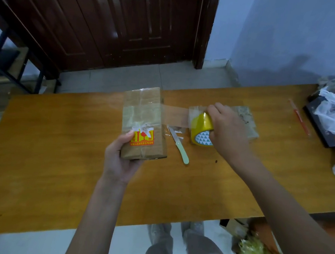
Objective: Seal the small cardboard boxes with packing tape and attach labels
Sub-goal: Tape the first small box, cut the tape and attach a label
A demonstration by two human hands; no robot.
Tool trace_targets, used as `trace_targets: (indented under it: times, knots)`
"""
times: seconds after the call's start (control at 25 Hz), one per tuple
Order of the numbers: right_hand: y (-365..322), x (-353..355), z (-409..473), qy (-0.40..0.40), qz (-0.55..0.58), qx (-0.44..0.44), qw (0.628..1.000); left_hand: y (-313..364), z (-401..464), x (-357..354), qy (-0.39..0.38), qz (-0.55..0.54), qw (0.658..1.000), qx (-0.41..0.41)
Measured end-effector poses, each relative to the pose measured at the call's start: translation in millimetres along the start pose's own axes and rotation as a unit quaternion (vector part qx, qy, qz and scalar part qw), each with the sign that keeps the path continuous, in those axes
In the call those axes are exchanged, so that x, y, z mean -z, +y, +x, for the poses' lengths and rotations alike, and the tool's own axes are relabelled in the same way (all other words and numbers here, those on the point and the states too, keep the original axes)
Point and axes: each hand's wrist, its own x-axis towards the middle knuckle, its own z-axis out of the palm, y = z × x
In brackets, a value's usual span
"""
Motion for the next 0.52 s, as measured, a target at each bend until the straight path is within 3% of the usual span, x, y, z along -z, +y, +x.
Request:
trace_targets:
  times: [0.32, 0.52]
  knots:
    - [-24, -1, 5, 0.002, 0.023, 0.019, 1.000, -4, -8, -6, -0.110, -0.095, 0.989, 0.007]
    - [-39, 1, -1, 0.025, 0.037, 0.034, 0.998, -7, -13, -11, -0.130, -0.155, 0.978, 0.044]
